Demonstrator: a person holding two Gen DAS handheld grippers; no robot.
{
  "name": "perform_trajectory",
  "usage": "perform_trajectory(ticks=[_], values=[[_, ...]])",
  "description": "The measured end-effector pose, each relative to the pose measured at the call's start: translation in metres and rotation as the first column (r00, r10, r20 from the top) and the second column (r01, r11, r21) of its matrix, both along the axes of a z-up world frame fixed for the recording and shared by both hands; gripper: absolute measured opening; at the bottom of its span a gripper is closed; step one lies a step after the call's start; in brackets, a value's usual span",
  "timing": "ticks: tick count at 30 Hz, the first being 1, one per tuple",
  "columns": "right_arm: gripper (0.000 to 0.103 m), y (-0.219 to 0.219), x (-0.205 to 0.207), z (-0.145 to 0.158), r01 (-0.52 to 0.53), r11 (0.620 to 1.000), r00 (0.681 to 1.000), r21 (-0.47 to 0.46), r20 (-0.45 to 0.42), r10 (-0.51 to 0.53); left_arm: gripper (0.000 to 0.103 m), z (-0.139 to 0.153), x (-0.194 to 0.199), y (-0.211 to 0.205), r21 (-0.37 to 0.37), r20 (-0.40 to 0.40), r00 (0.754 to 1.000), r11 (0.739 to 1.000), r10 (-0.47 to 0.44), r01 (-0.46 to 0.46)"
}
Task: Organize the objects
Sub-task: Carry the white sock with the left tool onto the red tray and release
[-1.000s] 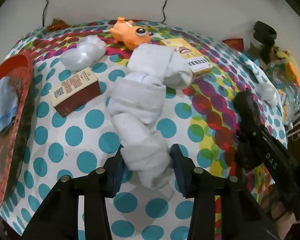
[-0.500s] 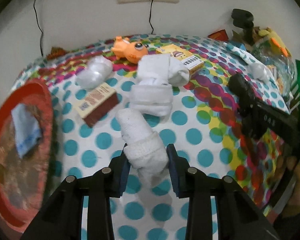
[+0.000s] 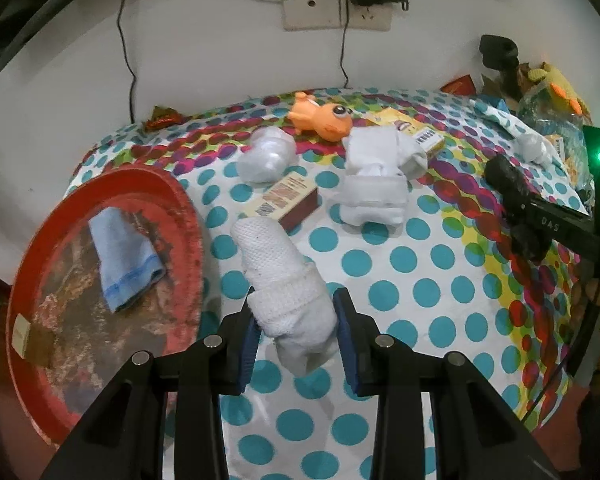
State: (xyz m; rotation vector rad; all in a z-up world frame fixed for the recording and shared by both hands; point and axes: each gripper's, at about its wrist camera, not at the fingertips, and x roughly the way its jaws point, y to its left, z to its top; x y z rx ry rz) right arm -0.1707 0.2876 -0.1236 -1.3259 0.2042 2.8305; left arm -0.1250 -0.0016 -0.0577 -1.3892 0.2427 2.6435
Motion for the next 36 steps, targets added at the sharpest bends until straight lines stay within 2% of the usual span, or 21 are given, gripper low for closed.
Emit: perform_trajectory(ticks=[2,7,20,36], values=[[0.024,-0.001,0.000,0.000,0.000,1.000,1.000,0.003,0.001,0.000,0.033,0.002,0.001,-0.004,-0.015,-0.009,1.000,1.000,0.009,-0.009],[0.024,-0.001,0.000,-0.001,0.000,1.000,1.000,0.006,0.001,0.000,0.033,0.004,0.002,-0.017,0.013,0.008,1.000,1.000,0.027,-0.027],[0.024,-0.001,0.000,-0.001,0.000,1.000,1.000,0.008,0.001,0.000,0.033,0.018,0.003,-0.062,0.006,-0.017,0.993,0.993,0.115,-0.115],[0.024,-0.001,0.000,-0.001,0.000,1.000,1.000,0.015,0.002,0.000,0.033,0.005,0.010,-0.143,-0.025,-0.003,0.960,0.959,0.281,-0.281]])
